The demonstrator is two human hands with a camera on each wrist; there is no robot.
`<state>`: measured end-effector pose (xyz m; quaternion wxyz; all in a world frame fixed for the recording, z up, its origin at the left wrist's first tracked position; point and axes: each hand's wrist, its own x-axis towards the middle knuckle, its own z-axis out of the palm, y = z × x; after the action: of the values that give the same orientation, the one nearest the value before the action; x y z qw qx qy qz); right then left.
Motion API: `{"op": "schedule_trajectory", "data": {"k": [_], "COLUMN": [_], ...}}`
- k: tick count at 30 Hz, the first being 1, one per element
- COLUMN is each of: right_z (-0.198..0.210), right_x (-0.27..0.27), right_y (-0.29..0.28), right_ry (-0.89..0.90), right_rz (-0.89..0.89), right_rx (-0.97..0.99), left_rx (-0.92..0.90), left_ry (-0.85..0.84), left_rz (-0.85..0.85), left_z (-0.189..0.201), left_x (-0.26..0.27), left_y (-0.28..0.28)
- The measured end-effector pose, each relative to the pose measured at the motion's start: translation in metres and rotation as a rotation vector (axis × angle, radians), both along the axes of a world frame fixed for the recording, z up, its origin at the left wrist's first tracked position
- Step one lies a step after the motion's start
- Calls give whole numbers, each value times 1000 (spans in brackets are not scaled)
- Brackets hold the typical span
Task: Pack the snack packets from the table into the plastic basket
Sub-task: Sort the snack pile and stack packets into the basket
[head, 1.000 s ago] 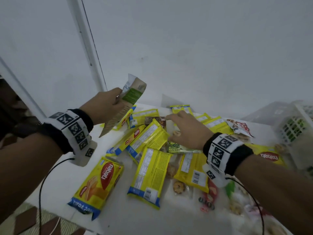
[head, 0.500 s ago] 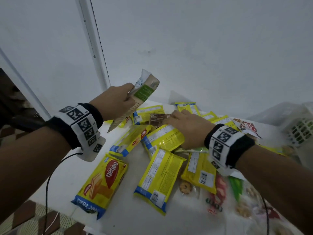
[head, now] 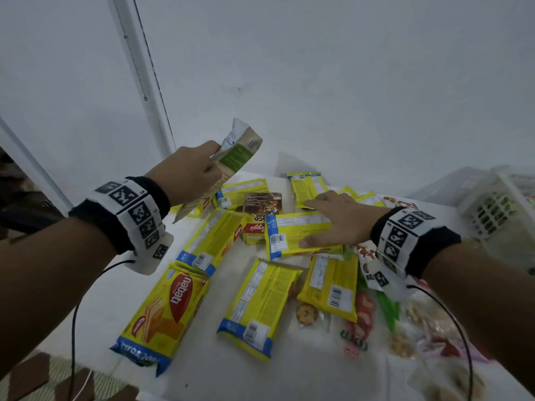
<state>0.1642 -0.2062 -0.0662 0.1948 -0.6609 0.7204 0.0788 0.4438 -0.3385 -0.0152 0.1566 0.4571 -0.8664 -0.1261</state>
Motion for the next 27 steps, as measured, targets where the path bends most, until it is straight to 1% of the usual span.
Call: {"op": "schedule_trajectory", "data": {"k": [1, 4, 8, 10, 13, 16, 17, 19, 21, 23, 25, 27], "right_z": [1, -4, -10, -10, -7, -7, -7, -7, -7, -11, -17, -23], "right_x": [3, 15, 23, 20, 8, -12, -20, -35, -48, -59, -67, -71], "right_y": [-2, -10, -16, -13, -3, 13, 19, 33, 50, 67, 84, 100], "right_ry": [-16, 13, 26, 28, 42, 19, 7, 14, 67, 131, 175, 194], "right_rz": [3, 66, 111, 107, 60, -41, -75, -139, -177, -172, -136, -96], "right_rx": [-27, -115, -163, -154, -166, -225, -248, -260, -195, -51, 100, 169], "left_rx": [-2, -20, 12, 25, 57, 34, 21, -11, -40, -76, -79, -46], "left_ry": [0, -5, -33, -96, -195, -139, -118, -142, -235, -370, -533, -671], "left_rz": [4, -13, -126, -195, -233, -261, -293, -401, -528, -616, -651, -657], "left_z": [-1, -2, -10, -18, -27, -26, -25, -26, -31, -39, -48, -55], "left_x": [0, 1, -2, -7, -18, -38, -48, -72, -102, -135, -164, -185], "left_y": [-1, -2, 6, 9, 14, 26, 33, 50, 71, 92, 104, 106]}}
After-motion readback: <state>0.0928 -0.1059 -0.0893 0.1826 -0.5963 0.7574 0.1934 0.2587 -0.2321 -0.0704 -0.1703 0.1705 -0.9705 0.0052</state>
